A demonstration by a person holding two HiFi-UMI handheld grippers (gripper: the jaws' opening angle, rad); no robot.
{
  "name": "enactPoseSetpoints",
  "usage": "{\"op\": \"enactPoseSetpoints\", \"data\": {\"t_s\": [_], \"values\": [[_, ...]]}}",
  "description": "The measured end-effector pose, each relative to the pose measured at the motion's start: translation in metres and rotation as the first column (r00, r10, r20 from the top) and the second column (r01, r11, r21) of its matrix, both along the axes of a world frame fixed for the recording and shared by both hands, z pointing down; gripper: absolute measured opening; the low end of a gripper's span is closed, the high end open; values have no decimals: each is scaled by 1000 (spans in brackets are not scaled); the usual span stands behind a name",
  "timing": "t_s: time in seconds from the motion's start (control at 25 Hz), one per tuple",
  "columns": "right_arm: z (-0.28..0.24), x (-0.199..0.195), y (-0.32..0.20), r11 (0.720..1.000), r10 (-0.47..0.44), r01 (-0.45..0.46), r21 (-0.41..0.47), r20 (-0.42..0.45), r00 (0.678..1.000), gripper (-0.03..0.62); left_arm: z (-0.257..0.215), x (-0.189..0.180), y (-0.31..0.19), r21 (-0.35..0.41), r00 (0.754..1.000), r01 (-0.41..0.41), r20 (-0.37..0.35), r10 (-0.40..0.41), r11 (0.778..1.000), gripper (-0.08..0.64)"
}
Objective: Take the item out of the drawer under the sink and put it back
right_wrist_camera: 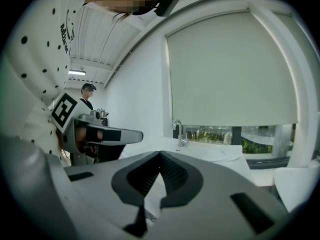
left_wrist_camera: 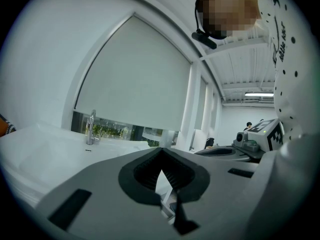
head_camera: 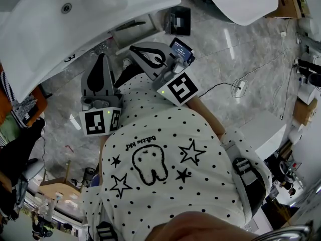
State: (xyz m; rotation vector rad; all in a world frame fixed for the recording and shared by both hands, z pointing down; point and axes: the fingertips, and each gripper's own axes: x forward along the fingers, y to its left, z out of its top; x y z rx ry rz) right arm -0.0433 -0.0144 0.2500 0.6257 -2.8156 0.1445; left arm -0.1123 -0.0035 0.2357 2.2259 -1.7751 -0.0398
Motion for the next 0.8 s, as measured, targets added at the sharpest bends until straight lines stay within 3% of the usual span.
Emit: {"op": "enactPoseSetpoints", "data": {"t_s": [0.8], "values": [[0, 1, -1, 1000, -8, 8, -8, -7, 1000, 12, -1, -5, 0, -4, 999, 35, -25, -35, 999, -5]]}}
